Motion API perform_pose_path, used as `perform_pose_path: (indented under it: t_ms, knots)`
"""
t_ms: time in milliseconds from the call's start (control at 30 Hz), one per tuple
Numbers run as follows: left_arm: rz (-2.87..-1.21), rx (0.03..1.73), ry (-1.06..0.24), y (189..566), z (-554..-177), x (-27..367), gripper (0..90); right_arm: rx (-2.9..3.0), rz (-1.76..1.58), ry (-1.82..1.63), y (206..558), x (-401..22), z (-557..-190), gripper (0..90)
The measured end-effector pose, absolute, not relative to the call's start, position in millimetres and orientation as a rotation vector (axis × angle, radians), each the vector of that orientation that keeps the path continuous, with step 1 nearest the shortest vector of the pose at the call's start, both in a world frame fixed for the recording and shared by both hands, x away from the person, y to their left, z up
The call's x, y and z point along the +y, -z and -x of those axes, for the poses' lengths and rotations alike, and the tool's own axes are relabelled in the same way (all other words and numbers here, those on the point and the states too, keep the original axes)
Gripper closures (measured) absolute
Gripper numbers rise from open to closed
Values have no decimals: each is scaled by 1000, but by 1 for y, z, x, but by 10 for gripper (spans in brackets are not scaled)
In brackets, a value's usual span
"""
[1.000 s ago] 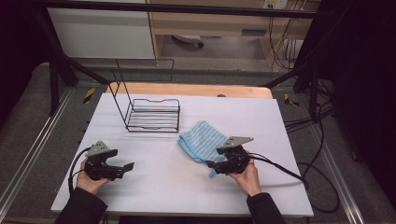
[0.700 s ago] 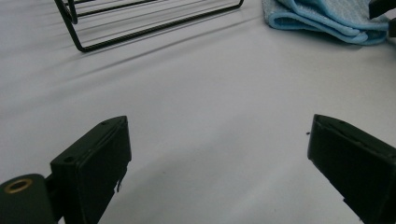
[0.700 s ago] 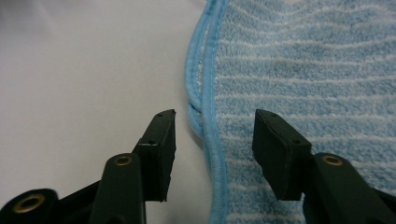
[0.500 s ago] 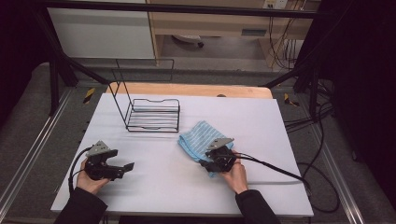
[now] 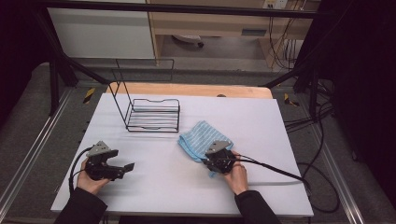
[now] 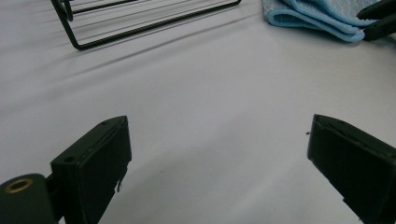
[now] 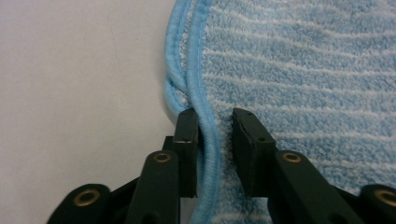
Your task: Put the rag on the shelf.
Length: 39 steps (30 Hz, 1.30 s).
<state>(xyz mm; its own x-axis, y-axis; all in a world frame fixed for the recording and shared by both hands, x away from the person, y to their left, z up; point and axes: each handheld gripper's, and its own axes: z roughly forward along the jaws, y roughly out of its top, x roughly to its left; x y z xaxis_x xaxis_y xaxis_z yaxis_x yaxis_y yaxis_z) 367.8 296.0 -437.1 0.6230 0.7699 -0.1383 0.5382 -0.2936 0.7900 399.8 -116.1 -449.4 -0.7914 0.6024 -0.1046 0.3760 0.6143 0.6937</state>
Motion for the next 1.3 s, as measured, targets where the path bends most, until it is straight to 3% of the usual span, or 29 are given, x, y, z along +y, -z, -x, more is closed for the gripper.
perform_pose_path:
  t_ms: [300,1300]
  knots:
    - [-1983,1031,-336,438,-368,296,64,2502,-829,-954,447,-113,-399,847]
    - [-1988,1042,-335,437,-369,297,64,2625,-929,-1194,425,-70,-368,873]
